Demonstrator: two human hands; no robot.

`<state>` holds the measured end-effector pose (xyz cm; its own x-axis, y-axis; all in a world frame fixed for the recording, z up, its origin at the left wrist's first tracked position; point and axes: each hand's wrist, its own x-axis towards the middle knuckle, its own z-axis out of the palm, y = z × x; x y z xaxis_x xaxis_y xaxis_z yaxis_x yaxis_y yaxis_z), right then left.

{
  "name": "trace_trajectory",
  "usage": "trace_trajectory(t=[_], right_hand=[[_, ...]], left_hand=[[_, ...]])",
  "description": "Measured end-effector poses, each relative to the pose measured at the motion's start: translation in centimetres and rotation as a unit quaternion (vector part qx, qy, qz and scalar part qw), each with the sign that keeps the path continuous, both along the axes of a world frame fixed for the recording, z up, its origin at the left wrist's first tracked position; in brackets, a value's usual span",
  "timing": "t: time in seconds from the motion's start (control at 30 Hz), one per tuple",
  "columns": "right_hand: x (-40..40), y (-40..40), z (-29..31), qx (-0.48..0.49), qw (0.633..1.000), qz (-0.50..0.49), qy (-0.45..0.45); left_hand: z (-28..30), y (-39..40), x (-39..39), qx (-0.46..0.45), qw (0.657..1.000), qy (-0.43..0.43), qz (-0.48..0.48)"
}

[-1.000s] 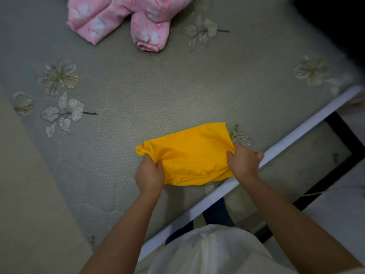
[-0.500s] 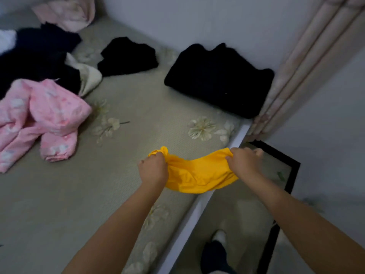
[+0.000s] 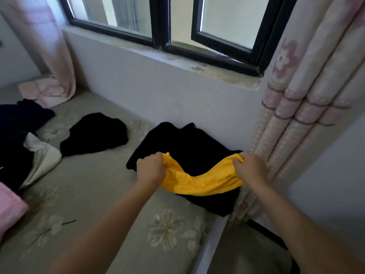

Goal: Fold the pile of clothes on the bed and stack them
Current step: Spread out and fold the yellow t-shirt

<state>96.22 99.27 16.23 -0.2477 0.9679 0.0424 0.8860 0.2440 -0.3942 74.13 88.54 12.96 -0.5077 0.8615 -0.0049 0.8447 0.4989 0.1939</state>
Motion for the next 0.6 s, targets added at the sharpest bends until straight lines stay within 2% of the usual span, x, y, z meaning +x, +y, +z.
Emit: trace_trajectory(t=[0.13,0.23,0.3,0.37,0.43,0.5,0.53,0.6], right_hand=[[-3.8,8.9,1.3,0.023,0.993,-0.051,0.1],[-5.6,13.2,-0.4,0.025,0.986,-0.077,0.148],[-6.6,14.7,-3.1,-0.006,0.981,-0.088,0.174],[-7.1,15.4,-6.6,-0.078,0.975,-0.095,0.184],[-7.0,14.7,-10.4,-0.197,0.962,-0.108,0.155],[-6.4,12.9,-13.9,-0.302,0.942,-0.12,0.086],[-6.0,11.9,-15.1,-0.319,0.942,-0.094,0.034],[-5.5,10.7,-16.2,-0.285,0.957,0.0,-0.051]], left_hand=[[2.3,10.6,-5.4,0.029,0.999,0.027,-0.002],[2.5,16.9,-8.8,0.05,0.999,0.017,0.014],[0.8,19.8,-10.2,0.032,0.998,0.042,0.019],[-2.0,21.2,-10.9,-0.016,0.997,0.068,0.018],[-5.6,21.2,-11.0,-0.069,0.996,0.045,0.038],[-8.9,19.9,-10.8,-0.14,0.989,0.013,0.05],[-10.3,19.1,-10.5,-0.177,0.983,0.013,0.04],[-12.2,17.5,-10.0,-0.226,0.973,0.047,-0.015]])
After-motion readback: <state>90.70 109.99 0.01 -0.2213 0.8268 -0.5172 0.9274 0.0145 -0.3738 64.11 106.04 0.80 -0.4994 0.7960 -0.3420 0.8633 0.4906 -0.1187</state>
